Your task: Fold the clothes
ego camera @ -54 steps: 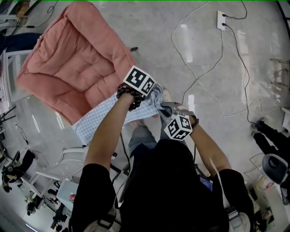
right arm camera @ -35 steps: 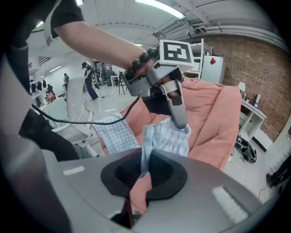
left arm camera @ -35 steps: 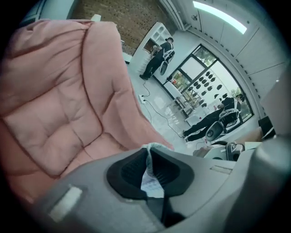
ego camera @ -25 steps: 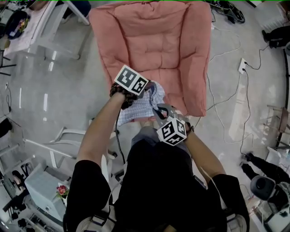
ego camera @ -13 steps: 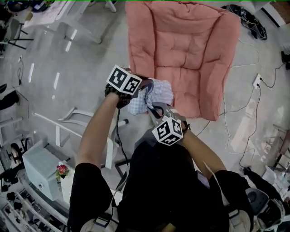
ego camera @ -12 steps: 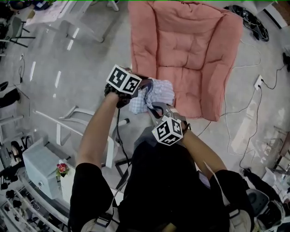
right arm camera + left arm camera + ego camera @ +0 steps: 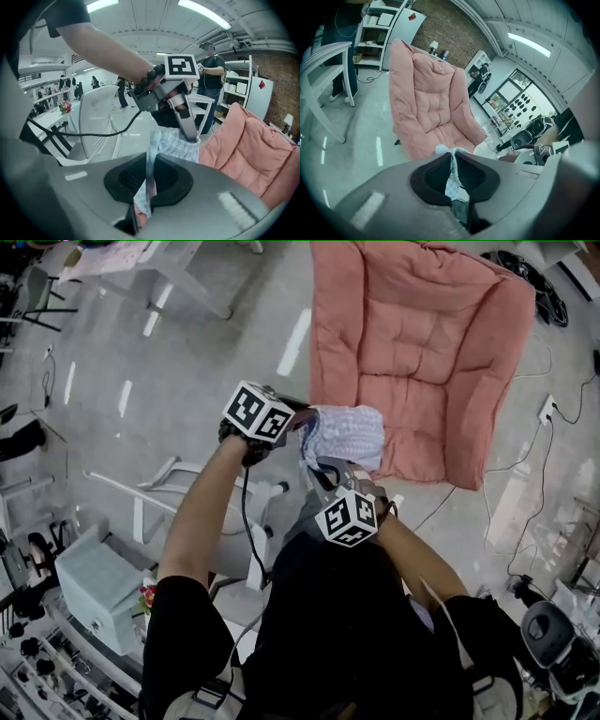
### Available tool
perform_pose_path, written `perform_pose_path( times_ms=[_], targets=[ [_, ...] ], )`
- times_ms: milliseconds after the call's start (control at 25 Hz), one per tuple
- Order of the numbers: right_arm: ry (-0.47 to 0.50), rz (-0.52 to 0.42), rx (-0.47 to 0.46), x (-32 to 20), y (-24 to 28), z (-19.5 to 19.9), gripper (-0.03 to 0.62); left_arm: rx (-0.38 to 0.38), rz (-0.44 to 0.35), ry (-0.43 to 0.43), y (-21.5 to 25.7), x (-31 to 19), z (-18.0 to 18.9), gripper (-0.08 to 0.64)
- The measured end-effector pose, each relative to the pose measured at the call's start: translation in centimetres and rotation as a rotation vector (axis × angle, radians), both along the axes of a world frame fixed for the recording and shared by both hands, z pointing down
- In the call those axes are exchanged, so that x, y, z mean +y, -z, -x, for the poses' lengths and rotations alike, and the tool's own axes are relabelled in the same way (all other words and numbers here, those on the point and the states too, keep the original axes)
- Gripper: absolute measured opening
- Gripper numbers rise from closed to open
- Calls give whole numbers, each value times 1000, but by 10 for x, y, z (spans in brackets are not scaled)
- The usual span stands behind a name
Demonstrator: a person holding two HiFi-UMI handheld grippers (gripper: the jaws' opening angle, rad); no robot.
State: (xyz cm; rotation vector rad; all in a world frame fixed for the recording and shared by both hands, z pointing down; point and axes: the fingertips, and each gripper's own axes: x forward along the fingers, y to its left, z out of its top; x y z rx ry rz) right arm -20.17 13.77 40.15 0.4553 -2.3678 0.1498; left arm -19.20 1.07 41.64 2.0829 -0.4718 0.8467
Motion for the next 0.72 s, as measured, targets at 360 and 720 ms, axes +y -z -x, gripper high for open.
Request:
perform_pose_path(
  times_ms=[360,720],
  targets=[
    [-48,53,25,-1,-18,51,20,42,46,-2,-29,1,53,38],
    [42,40,90,5,-61,83,21,51,30,88,-70,-1,89,51]
  ],
)
